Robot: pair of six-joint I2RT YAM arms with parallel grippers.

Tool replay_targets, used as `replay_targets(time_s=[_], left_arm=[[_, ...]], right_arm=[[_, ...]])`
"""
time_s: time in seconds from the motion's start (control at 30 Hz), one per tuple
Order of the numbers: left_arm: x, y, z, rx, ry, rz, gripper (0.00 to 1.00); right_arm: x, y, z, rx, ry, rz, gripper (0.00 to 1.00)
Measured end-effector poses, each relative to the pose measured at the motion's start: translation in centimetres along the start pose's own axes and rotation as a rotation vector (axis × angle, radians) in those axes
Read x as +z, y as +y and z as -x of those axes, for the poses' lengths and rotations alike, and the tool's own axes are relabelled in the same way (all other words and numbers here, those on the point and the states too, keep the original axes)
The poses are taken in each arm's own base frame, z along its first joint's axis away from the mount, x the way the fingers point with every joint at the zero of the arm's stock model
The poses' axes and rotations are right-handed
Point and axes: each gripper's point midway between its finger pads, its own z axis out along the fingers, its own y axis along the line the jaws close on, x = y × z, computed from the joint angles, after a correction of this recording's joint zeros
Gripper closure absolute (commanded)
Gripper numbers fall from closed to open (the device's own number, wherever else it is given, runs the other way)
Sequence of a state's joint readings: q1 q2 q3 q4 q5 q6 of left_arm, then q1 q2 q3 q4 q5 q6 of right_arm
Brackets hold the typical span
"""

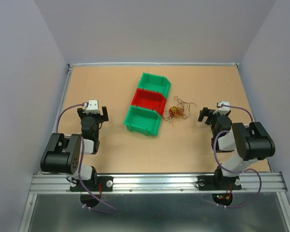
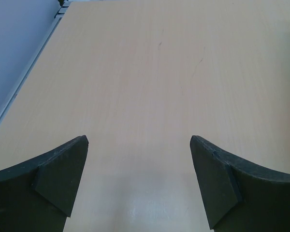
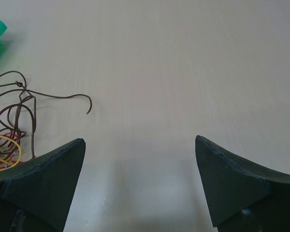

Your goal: Untangle the cables

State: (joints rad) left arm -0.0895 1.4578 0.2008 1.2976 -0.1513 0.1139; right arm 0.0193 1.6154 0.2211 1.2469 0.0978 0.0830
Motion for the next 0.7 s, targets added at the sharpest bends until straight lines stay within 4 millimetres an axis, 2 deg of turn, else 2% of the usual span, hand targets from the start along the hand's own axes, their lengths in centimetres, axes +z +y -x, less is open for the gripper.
replay_targets(time_s=[0.2, 0.27, 0.3, 0.33, 0.37, 0.4, 0.47, 0.5, 0.53, 0.57, 0.63, 0.67, 0.7], left_arm=[[0.0, 0.0, 0.1, 0.001, -0.001, -0.001, 0.01], [-0.2, -0.1, 1.0, 0.000, -0.012, -0.005, 0.01], [-0.4, -0.1, 2.0, -0.006, -0.024, -0.008, 0.01], [-0.5, -0.2, 4.0, -0.022, -0.054, -0.016, 0.01], [-0.5, -0.5, 7.3, -0.044, -0.104, -0.035, 0.01], [-0.5, -1.2, 12.1, -0.055, -0.187, -0.079, 0.01], [-1.3, -2.9, 20.1, -0.029, -0.329, -0.205, 0.01], [-2.4, -4.0, 23.9, 0.026, -0.410, -0.284, 0.01], [-4.4, -5.3, 28.5, 0.092, -0.521, -0.379, 0.01], [-6.0, -6.3, 30.7, 0.124, -0.599, -0.449, 0.01], [-8.7, -8.1, 32.4, 0.150, -0.726, -0.566, 0.01], [-9.9, -8.7, 32.7, 0.142, -0.783, -0.615, 0.01], [-10.6, -9.5, 32.7, 0.123, -0.821, -0.668, 0.01]], right_arm=[[0.0, 0.0, 0.0, 0.000, 0.000, 0.000, 0.00], [0.0, 0.0, 0.0, 0.000, 0.000, 0.000, 0.00], [0.0, 0.1, 0.0, -0.001, 0.002, 0.003, 0.00], [0.0, 0.2, 0.0, -0.004, 0.003, 0.010, 0.00], [0.1, 0.5, -0.2, -0.012, 0.037, 0.015, 0.00], [0.4, 0.7, 0.0, -0.013, 0.073, 0.010, 0.00], [1.9, 1.8, 3.1, 0.066, 0.115, -0.010, 0.00], [3.3, 3.0, 7.3, 0.106, 0.102, 0.009, 0.00], [4.0, 3.9, 11.1, 0.133, 0.056, 0.033, 0.00], [4.1, 4.7, 15.0, 0.166, -0.010, 0.058, 0.00], [2.4, 5.9, 21.5, 0.262, -0.151, 0.105, 0.00], [1.1, 6.1, 23.3, 0.298, -0.202, 0.123, 0.00], [-0.1, 6.2, 24.1, 0.334, -0.233, 0.140, 0.00]])
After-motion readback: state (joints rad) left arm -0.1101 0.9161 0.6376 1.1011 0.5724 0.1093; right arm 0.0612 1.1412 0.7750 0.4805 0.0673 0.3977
